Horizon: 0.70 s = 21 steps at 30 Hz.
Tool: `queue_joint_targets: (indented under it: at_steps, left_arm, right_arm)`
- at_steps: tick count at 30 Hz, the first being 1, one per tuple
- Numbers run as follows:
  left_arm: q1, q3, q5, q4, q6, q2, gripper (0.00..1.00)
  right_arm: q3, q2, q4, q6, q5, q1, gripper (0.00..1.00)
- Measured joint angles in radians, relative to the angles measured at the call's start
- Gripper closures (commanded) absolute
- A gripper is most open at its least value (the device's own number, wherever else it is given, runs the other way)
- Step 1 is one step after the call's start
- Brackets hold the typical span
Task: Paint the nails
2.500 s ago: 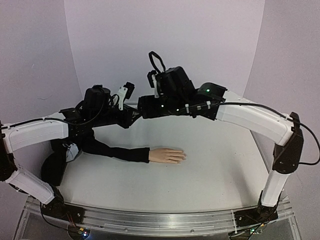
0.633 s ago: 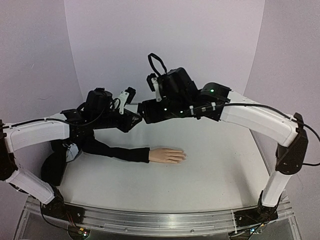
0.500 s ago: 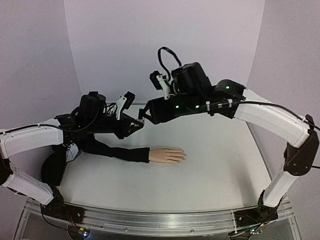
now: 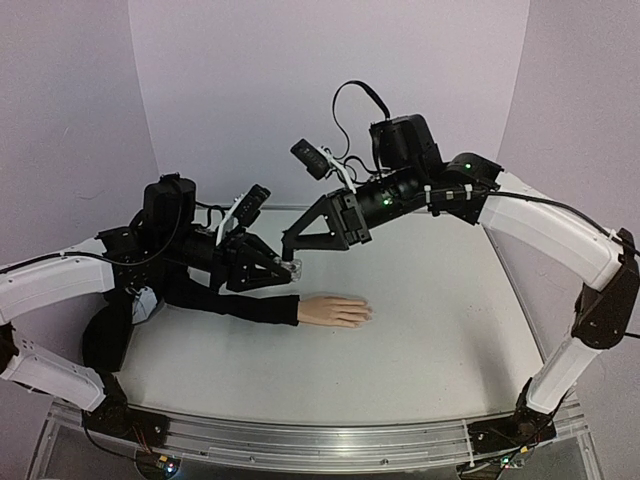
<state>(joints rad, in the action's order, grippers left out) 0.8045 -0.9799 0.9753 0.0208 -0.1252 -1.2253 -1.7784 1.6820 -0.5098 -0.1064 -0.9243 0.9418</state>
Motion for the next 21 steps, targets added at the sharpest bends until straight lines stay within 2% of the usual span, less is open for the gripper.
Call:
queue_joint_targets:
  at_steps: [2,4,7,9,12,15,18,19,21]
  left_arm:
    - [-0.001,-0.006,0.018,0.001,-0.003,-0.001,1.0]
    - [0.0,-0.011,0.031,0.006,-0.004,-0.003,1.0]
    - [0.0,-0.018,0.054,0.008,-0.003,-0.007,1.0]
    - [0.002,-0.022,0.062,0.005,-0.023,-0.007,1.0]
    - [0.001,-0.03,0.028,-0.003,-0.058,-0.007,1.0]
    - [0.006,-0.033,-0.093,-0.023,-0.065,0.005,1.0]
    - [0.021,-0.034,-0.309,-0.057,-0.063,0.008,1.0]
    - [0.028,-0.039,-0.414,-0.074,-0.061,-0.002,1.0]
    - [0.043,-0.083,-0.613,-0.116,-0.058,-0.047,1.0]
  right_arm:
    - [0.0,0.011,0.001,0.0,-0.026,0.0,0.62]
    - [0.0,0.017,0.003,-0.002,-0.044,0.001,0.7]
    - [0.0,0.02,0.01,-0.003,-0.061,0.0,0.91]
    - [0.0,0.022,0.023,0.014,-0.06,-0.004,1.0]
    - [0.002,0.022,0.038,0.04,-0.049,-0.013,1.0]
    - [0.037,0.01,0.088,0.038,0.001,-0.024,1.0]
    - [0.112,-0.015,0.173,-0.003,0.145,-0.032,1.0]
    - [0.131,-0.019,0.193,-0.024,0.223,-0.03,1.0]
    - [0.142,-0.017,0.216,-0.087,0.493,0.001,1.0]
